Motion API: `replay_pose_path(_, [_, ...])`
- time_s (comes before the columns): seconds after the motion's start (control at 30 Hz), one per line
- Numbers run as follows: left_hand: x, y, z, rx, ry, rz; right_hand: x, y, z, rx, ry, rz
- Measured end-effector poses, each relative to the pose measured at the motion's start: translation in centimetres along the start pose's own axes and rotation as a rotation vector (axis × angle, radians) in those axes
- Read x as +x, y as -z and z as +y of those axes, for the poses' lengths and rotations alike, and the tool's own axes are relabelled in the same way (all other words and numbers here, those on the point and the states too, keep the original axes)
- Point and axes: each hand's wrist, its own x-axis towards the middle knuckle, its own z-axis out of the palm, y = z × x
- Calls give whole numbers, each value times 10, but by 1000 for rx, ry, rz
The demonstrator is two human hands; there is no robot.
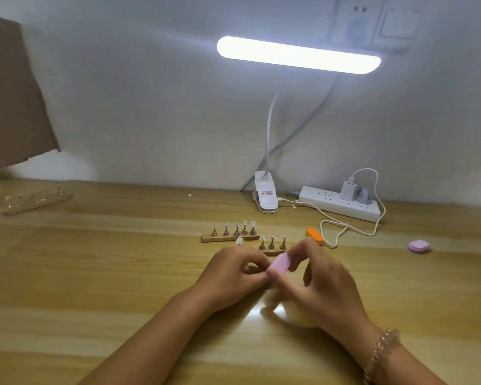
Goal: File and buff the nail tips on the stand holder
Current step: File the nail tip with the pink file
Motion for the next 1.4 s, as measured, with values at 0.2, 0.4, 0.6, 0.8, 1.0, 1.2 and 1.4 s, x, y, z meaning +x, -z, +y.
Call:
replay_pose_path(0.2, [1,-2,-2,59,2,11,3,0,0,-61,-12,-47])
replay_pose_path(0.4, [2,-2,-3,40,-3,19,3,2,2,-4,2,-109])
replay_pose_path(0.6, [2,-3,-4,27,-4,18,1,2,2,-27,33,-134])
replay_pose_path(0.8, [0,-3,-4,57,18,4,1,1,1,-26,49,-151])
replay_pose_path(1.0, [-2,-3,-1,167,-15,14,2,1,2,-25,46,-100])
replay_pose_path(1.2, [-3,-2,-1,220,-45,36,6,2,5,-19,12,-61])
replay_pose_path(1.4, [-2,-2,-1,208,-53,44,7,3,2,26,32,-114])
